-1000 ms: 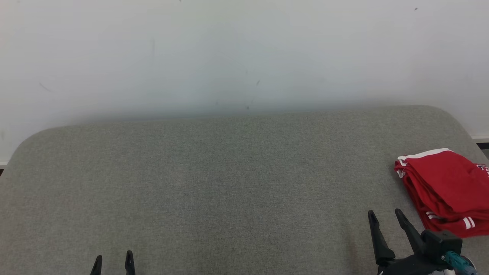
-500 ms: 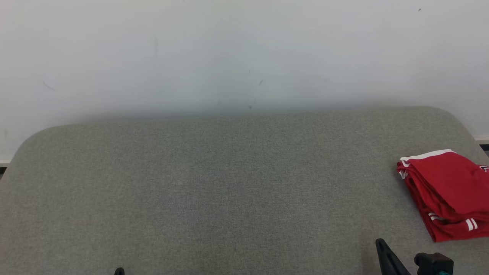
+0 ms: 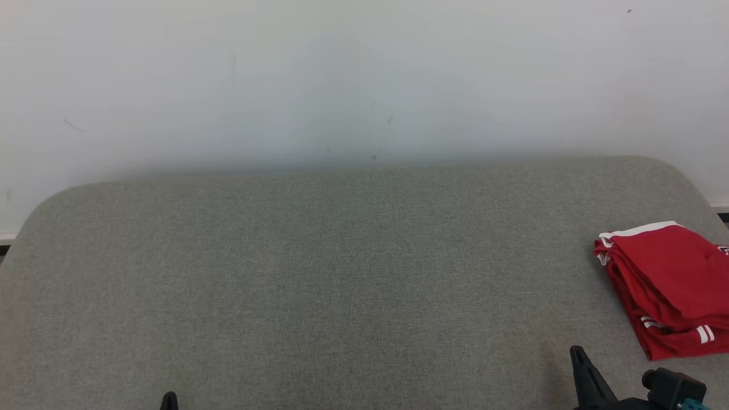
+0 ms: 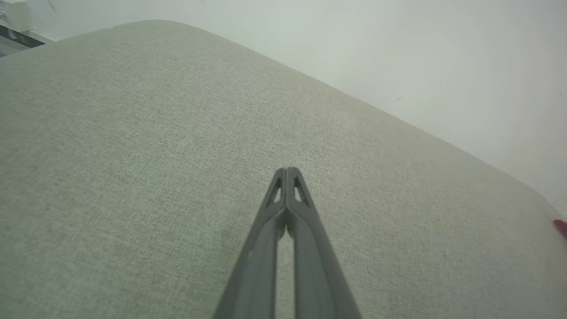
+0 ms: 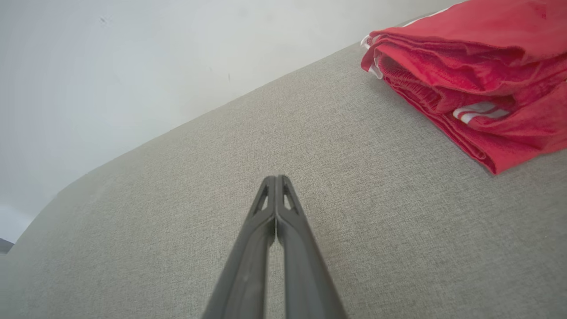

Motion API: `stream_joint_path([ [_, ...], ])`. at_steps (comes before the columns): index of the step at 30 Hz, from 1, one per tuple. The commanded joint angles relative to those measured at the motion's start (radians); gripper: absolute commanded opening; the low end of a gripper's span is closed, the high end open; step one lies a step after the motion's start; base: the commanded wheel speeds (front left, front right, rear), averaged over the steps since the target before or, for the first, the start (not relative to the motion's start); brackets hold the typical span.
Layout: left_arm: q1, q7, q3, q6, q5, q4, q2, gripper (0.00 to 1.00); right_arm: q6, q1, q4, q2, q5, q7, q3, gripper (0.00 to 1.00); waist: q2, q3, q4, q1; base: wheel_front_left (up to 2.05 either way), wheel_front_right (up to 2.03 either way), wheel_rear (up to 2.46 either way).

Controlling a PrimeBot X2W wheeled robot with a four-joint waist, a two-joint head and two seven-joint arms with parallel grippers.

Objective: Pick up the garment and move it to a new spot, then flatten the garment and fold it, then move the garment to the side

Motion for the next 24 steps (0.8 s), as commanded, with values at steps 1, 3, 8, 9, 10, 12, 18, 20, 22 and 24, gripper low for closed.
stream_joint_path([
  [1,-0.031,0.009,0.005,-0.007,-0.047,-0.020,0.004,0.00,0.000,-0.031,-0.020,0.001,0.043,0.008,-0.010,0.00,0.0000,0.001,0.000,0.0000,0.00,0.00,0.00],
  [3,-0.036,0.018,0.006,-0.007,-0.081,-0.022,0.005,0.00,0.000,-0.034,-0.024,0.003,0.074,0.014,-0.014,0.00,0.0000,0.002,0.001,0.0000,0.00,0.00,0.00],
  [8,-0.047,0.034,0.008,-0.009,-0.146,-0.025,0.005,0.00,0.000,-0.038,-0.031,0.007,0.134,0.025,-0.022,0.00,0.0000,0.004,0.001,0.0000,0.00,0.00,0.00],
  [9,-0.049,0.038,0.008,-0.009,-0.161,-0.026,0.005,0.00,0.000,-0.039,-0.032,0.008,0.149,0.028,-0.025,0.00,0.0000,0.005,0.001,0.0000,0.00,0.00,0.00],
  [10,-0.051,0.042,0.009,-0.009,-0.176,-0.027,0.005,0.00,0.000,-0.040,-0.033,0.009,0.163,0.031,-0.026,0.00,0.0000,0.005,0.001,0.0000,0.00,0.00,0.00],
  [12,-0.056,0.050,0.010,-0.010,-0.208,-0.028,0.006,0.00,0.000,-0.043,-0.036,0.011,0.191,0.037,-0.030,0.00,0.0000,0.007,0.002,0.0000,0.00,0.00,0.00],
  [18,-0.070,0.072,0.013,-0.013,-0.294,-0.032,0.006,0.00,0.000,-0.050,-0.045,0.017,0.272,0.053,-0.042,0.00,0.0000,0.010,0.003,0.0000,0.00,0.00,0.00],
  [20,-0.073,0.079,0.013,-0.013,-0.322,-0.033,0.007,0.00,0.000,-0.052,-0.048,0.019,0.298,0.058,-0.046,0.00,0.0000,0.011,0.003,0.0000,0.00,0.00,0.00],
  [22,-0.078,0.086,0.014,-0.014,-0.349,-0.034,0.007,0.00,0.000,-0.053,-0.051,0.021,0.324,0.062,-0.049,0.00,0.0000,0.012,0.003,0.0000,0.00,0.00,0.00],
  [24,-0.083,0.093,0.015,-0.015,-0.376,-0.035,0.007,0.00,0.000,-0.054,-0.054,0.023,0.348,0.068,-0.053,0.00,0.0000,0.013,0.004,0.0000,0.00,0.00,0.00],
])
